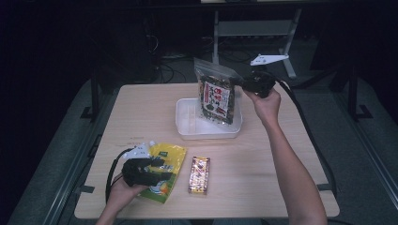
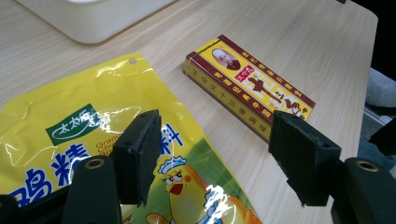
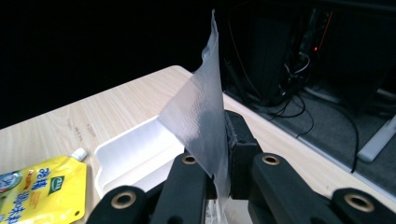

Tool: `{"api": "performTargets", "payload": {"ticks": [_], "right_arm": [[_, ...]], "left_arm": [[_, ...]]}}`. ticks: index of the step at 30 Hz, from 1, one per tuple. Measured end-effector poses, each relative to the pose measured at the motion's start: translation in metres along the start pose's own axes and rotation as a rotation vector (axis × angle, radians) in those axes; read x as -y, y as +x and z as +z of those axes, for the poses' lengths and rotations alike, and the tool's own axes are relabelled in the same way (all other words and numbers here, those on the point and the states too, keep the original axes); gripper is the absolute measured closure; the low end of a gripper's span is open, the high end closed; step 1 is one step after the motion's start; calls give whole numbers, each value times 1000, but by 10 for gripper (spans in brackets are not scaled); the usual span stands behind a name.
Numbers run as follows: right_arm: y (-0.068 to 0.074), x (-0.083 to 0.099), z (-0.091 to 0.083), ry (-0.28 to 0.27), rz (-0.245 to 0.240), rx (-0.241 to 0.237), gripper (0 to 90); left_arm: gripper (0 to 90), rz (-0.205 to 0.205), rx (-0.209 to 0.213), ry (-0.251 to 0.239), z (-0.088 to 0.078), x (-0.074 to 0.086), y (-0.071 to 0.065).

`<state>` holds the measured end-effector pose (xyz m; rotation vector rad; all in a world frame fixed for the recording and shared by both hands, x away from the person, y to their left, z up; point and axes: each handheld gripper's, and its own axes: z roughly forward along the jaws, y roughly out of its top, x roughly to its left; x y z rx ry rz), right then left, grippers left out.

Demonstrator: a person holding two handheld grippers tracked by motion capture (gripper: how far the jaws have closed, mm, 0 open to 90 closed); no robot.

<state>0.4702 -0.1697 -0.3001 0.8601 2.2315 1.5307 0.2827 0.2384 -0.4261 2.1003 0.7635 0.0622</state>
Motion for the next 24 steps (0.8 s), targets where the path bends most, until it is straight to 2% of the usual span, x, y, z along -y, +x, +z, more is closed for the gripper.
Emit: {"api": "performTargets", "payload": {"ticks": [7, 13, 16, 24], "right_arm": [[-9, 10, -7, 19, 46, -6, 845], [-14, 12, -15, 44, 94, -14, 732], [-14, 14, -20, 63, 87, -2, 703], [-15, 16, -32, 113, 107, 26, 589]], "left_arm": [[334, -7, -2, -6, -1, 0, 2], [333, -3, -5, -1, -1, 0, 1], [332, 1, -7, 1, 0, -1, 1], [330, -1, -10, 4, 0, -1, 0]]}}
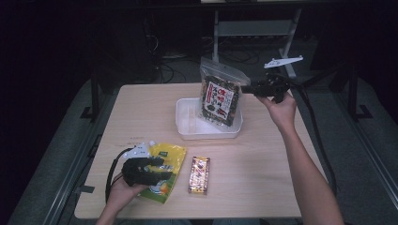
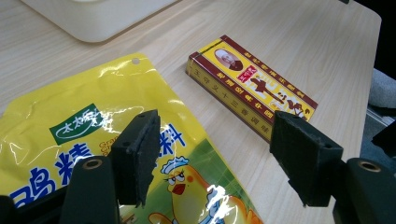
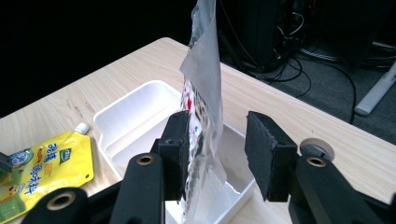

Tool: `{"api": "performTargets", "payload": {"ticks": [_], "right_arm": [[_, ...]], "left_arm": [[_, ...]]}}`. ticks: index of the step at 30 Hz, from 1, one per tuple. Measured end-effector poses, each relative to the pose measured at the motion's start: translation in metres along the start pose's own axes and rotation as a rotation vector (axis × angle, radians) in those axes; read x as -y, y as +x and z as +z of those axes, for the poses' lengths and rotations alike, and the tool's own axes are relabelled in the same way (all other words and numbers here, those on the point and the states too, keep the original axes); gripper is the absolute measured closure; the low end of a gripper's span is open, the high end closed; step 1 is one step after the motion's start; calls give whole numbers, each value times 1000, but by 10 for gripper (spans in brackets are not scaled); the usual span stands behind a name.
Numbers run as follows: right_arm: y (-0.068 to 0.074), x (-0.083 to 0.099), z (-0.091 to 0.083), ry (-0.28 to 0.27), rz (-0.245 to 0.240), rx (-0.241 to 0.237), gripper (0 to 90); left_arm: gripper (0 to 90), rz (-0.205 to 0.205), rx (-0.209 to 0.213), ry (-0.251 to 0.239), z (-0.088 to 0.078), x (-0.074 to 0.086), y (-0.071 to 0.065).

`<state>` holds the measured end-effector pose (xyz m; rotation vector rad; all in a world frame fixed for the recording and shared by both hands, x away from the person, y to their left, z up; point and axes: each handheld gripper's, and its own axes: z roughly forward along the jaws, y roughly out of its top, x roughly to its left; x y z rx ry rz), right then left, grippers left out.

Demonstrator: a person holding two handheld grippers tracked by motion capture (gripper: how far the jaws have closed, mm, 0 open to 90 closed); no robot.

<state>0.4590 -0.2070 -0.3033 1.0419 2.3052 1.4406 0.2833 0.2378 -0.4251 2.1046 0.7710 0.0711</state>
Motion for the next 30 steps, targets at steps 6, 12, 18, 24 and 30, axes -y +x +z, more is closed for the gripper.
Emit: {"api": "performTargets", "payload": {"ticks": [6, 12, 18, 24, 30], "right_arm": [[3, 5, -12, 10, -22, 39, 572], [5, 17, -32, 9, -16, 50, 545], [10, 31, -43, 23, -27, 57, 527], [16, 43, -51, 28, -34, 47, 511], [23, 55, -56, 45, -50, 48, 494]], "left_arm": [[329, 6, 1, 9, 2, 0, -1], [327, 10, 1, 17, 3, 0, -2], [325, 16, -2, 22, 4, 0, -4], [319, 17, -8, 25, 6, 0, -4], [314, 15, -10, 33, 7, 0, -5]]}}
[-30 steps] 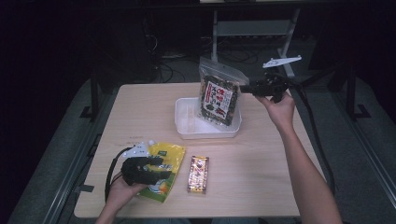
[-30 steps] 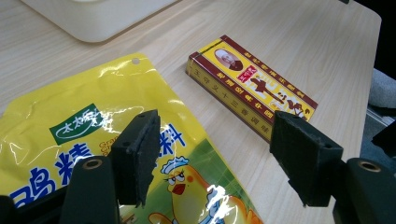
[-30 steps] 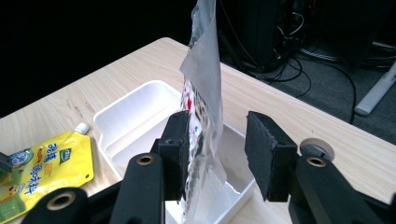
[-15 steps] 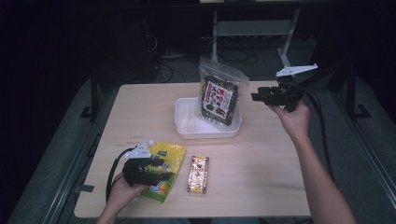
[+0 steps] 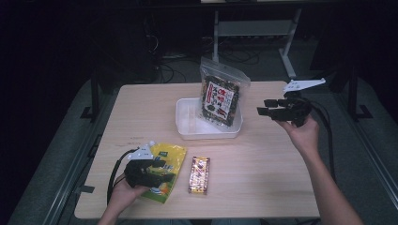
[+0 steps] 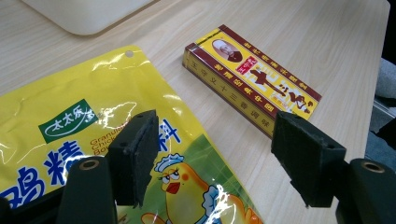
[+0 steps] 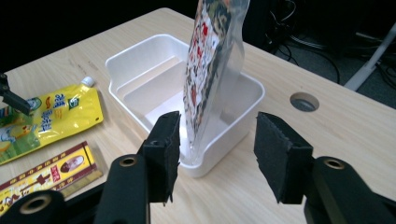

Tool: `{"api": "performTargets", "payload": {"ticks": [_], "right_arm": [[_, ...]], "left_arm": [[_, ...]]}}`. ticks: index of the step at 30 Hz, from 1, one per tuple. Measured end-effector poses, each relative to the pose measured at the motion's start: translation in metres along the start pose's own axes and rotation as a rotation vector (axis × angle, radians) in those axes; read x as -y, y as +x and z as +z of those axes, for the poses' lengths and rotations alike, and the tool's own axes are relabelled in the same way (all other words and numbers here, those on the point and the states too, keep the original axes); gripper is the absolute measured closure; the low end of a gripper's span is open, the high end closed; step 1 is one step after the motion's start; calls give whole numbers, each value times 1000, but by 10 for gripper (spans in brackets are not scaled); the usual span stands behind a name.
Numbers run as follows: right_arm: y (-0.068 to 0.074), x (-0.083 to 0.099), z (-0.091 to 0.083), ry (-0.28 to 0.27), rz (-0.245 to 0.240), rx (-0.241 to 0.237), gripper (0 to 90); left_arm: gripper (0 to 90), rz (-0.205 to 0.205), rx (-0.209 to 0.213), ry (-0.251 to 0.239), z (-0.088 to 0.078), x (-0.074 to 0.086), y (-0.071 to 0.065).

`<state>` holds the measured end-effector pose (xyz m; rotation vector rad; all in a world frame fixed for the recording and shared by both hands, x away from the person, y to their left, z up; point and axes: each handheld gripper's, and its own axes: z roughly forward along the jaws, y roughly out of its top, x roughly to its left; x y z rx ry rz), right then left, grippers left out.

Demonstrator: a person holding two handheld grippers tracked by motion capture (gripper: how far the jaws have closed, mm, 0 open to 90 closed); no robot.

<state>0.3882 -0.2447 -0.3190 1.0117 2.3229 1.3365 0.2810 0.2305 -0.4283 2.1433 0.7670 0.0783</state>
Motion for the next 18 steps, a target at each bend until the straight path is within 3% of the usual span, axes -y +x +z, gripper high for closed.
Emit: {"api": "performTargets", "payload": {"ticks": [18], "right_arm": [[12, 37, -27, 48, 10, 47, 478]], "left_arm": [[311, 6, 3, 3, 1, -1, -3]]}}
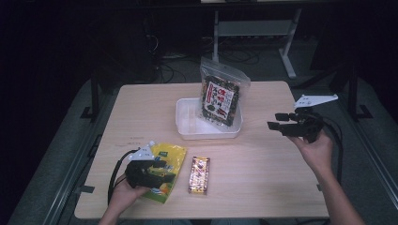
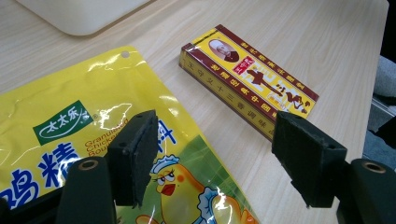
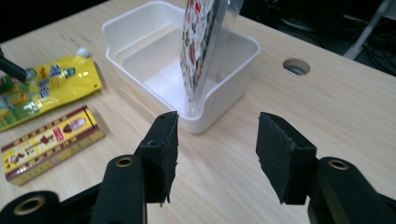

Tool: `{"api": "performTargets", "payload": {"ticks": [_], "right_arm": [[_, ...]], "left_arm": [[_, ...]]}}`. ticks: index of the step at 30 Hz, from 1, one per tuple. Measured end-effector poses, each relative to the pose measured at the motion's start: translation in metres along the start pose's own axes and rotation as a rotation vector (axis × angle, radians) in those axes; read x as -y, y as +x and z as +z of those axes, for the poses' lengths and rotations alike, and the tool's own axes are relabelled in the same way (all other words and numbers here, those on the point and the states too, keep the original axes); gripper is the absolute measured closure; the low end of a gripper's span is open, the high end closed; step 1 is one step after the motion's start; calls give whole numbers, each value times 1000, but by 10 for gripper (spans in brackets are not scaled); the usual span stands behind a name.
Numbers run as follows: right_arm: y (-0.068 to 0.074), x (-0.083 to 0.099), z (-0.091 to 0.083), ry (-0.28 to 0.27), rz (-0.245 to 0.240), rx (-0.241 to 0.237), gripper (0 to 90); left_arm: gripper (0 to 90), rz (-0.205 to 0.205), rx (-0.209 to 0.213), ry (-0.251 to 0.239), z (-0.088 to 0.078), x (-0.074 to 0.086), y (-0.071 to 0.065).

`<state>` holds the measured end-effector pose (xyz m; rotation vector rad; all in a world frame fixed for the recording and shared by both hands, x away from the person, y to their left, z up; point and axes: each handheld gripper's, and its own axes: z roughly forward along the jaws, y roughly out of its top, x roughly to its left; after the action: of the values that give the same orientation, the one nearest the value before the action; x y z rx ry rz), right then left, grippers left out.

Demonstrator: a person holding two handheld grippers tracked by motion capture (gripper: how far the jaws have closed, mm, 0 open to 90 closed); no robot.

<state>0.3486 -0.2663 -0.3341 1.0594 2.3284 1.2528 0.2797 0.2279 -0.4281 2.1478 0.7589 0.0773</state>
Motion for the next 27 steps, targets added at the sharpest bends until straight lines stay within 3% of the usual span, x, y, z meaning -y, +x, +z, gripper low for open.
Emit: {"api": "performTargets", "payload": {"ticks": [17, 27], "right_arm": [[26, 23, -14, 41, -18, 14, 455], [49, 24, 3, 45, -14, -66, 407]], "left_arm": [[309, 2, 5, 3, 1, 0, -2], [306, 3, -4, 3, -1, 0, -2]]}}
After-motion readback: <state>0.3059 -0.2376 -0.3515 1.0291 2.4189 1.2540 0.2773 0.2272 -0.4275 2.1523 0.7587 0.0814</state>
